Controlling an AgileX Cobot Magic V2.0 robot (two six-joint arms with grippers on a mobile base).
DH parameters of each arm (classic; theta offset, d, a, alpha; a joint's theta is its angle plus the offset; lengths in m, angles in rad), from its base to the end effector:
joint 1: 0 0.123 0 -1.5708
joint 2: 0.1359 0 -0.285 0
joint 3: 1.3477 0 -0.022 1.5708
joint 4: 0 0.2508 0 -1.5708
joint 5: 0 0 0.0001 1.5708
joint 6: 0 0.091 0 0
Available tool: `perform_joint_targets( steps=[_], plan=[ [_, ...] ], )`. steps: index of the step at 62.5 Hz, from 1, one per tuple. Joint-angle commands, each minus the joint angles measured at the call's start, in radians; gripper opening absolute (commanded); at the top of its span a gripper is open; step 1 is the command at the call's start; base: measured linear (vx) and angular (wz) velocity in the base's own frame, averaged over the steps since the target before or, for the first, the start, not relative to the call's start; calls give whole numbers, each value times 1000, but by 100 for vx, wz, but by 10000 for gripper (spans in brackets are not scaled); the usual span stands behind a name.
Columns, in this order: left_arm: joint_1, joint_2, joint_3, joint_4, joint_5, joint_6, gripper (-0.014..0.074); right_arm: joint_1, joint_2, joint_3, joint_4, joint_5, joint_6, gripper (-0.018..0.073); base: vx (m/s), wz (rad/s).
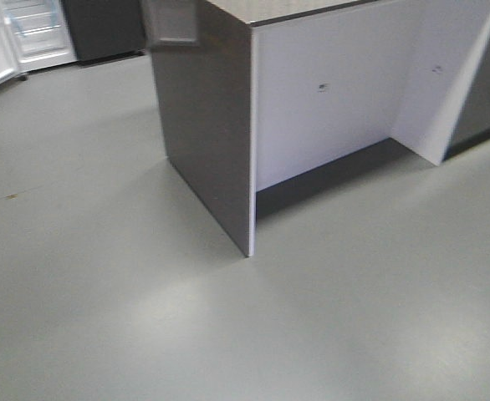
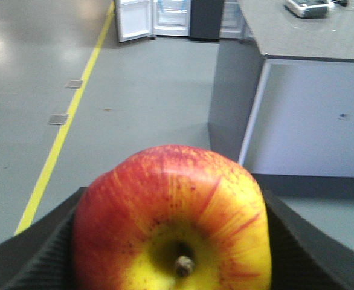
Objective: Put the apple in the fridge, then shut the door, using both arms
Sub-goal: 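Drive the base away from the counter, turning toward the open fridge, then drive forward along the yellow floor line toward the open fridge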
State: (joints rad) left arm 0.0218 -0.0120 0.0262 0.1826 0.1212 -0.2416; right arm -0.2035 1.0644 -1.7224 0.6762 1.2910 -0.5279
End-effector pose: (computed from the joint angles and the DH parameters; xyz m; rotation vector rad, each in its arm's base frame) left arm 0.0565 0.0032 0.1942 -0.0833 1.6149 -0.0120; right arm 0.1393 0.0272 0.5417 -0.4935 1.8934 0.3222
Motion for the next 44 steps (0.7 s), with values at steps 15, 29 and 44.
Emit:
perform_joint_targets(
  steps=[15,29,44],
  plan=[
    [2,-14,28,-2,-69,-9,-6,-4,-10,-25,44,-15,-5,-6,1,45],
    [2,-14,28,-2,-69,-9,-6,-4,-10,-25,44,-15,-5,-6,4,40],
    [2,-14,28,-2,-69,-9,-6,-4,-10,-25,44,-15,-5,-6,7,33]
  ],
)
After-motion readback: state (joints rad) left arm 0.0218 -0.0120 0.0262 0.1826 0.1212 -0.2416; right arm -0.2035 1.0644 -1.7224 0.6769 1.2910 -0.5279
